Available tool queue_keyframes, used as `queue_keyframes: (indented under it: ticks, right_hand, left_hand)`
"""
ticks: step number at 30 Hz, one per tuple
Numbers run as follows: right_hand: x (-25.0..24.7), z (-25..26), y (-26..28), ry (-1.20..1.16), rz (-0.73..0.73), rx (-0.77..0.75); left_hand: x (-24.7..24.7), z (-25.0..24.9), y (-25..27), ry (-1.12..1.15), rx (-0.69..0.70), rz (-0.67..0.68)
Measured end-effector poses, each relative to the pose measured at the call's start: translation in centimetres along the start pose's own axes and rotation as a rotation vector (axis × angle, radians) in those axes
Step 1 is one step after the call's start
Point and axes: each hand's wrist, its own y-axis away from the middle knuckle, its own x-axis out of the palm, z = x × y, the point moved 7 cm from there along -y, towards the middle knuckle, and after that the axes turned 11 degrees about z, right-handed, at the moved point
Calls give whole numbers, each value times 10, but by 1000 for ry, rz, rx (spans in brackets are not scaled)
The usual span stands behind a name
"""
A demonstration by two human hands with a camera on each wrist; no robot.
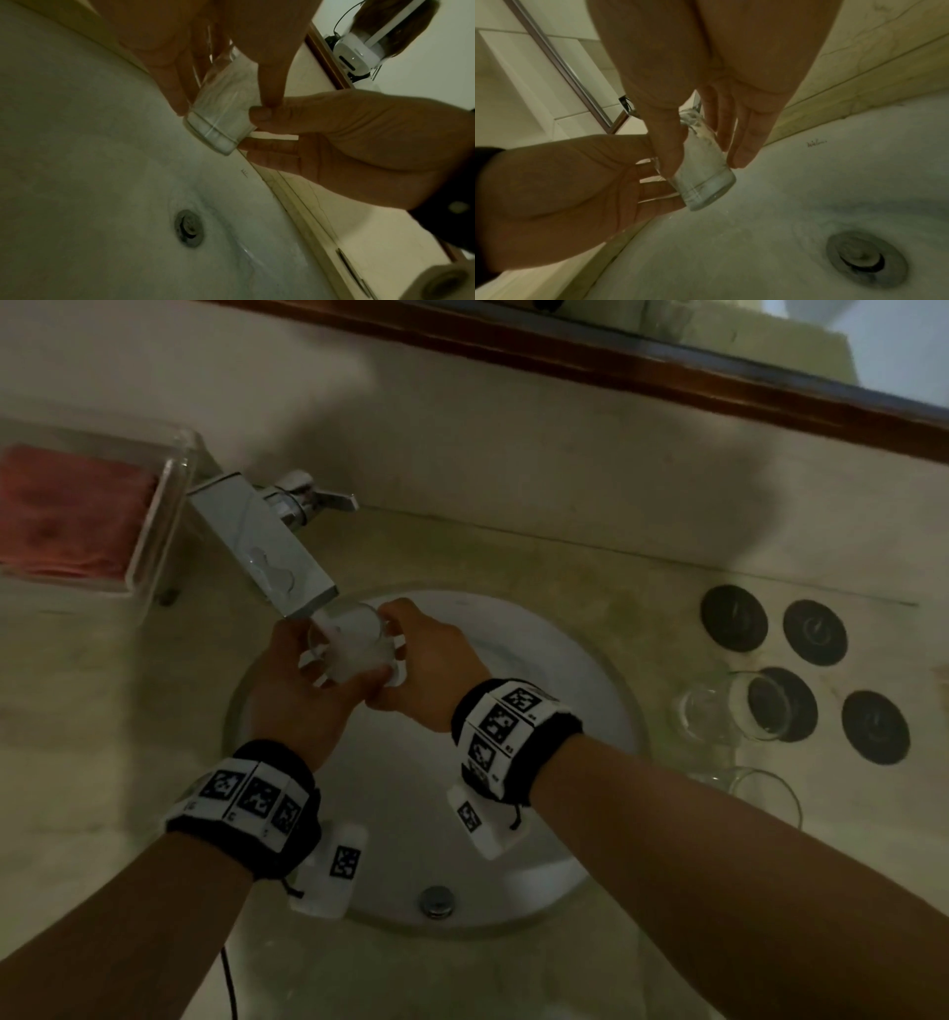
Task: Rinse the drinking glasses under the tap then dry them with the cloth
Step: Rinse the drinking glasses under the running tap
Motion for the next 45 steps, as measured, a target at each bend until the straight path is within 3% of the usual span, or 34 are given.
queue_keyframes:
  ticks: [9,21,29,35,40,45]
  right_hand:
    - [-2,-15,-8,-106,-33,-14]
    - [4,-15,-13,-155,78,2]
    - [18,-35,-11,-39,172,264]
    - [32,-51,0,-533,240,520]
    - [37,-59,7,-638,245,632]
    - [39,-54,4,-601,239,619]
  left_hand:
    - [11,-3,-5,28,12,57]
    - [3,-1,-4,17,-32,69]
    - [11,10,-7,34,-161,84]
    - [10,25,-8,110,-266,51]
    - [2,28,-8,168,-275,-9]
    - [-4,32,-7,179,-269,-31]
